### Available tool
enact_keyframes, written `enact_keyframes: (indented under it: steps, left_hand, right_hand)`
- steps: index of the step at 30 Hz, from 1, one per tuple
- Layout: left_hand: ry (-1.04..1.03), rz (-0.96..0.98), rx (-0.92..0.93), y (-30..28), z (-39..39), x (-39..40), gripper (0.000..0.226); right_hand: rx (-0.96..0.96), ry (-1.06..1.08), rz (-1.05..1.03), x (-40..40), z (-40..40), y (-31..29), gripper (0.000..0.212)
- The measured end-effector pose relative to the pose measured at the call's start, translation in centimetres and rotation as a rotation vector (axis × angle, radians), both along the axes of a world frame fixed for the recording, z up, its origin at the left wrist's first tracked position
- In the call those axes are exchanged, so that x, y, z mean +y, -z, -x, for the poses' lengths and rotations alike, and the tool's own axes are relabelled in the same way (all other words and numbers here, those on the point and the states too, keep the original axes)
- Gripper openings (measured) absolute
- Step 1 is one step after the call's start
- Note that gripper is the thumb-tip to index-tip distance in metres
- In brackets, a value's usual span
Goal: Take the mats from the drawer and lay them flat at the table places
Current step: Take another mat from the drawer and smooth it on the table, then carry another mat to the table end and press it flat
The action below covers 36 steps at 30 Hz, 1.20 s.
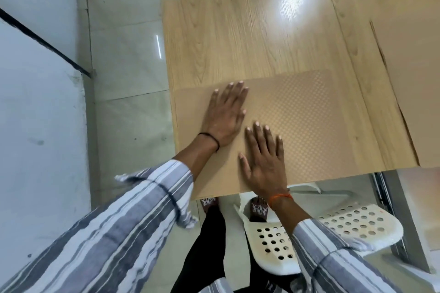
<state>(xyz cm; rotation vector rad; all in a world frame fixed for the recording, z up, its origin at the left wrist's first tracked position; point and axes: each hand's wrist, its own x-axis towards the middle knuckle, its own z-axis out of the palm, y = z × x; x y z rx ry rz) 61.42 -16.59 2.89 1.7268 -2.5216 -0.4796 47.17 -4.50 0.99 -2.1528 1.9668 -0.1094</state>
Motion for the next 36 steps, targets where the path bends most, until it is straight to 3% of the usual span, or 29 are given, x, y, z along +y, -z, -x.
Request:
enact_keyframes:
  steps: [6, 14, 22, 27, 29, 32, 36]
  left_hand:
    - [0.070, -0.058, -0.051, 1.4, 0.5, -2.9, 0.059]
    - [-0.407, -0.022, -0.047, 2.9, -9.6, 1.2, 0.067]
    - [-0.565, -0.013, -0.069, 1.3, -8.5, 2.2, 0.065]
    - [-0.407, 0.083, 0.058, -0.8, -5.0, 2.7, 0.059]
    - [-0.321, 0.019, 0.226, -1.7, -1.8, 2.7, 0.053]
    - [-0.389, -0.139, 0.497, -3.5, 2.1, 2.5, 0.035]
    - [-0.424, -0.231, 0.579, -4.7, 7.8, 1.9, 0.019]
  right_hand:
    - [0.000, 0.008, 0.022, 0.0, 0.1, 0.2, 0.072]
    - [-0.023, -0.003, 0.007, 0.0, 0.2, 0.0, 0.072]
    - [-0.009, 0.011, 0.028, 0.0, 0.4, 0.4, 0.071]
    - [-0.089, -0.013, 0.004, -0.3, -0.7, -0.1, 0.072]
    - [-0.166, -0.008, -0.017, -0.1, 0.4, -0.3, 0.074]
    - [-0.439, -0.057, -0.074, -0.2, 2.6, -1.0, 0.066]
    - [-0.916, 0.146, -0.154, -1.0, 9.0, -4.1, 0.041]
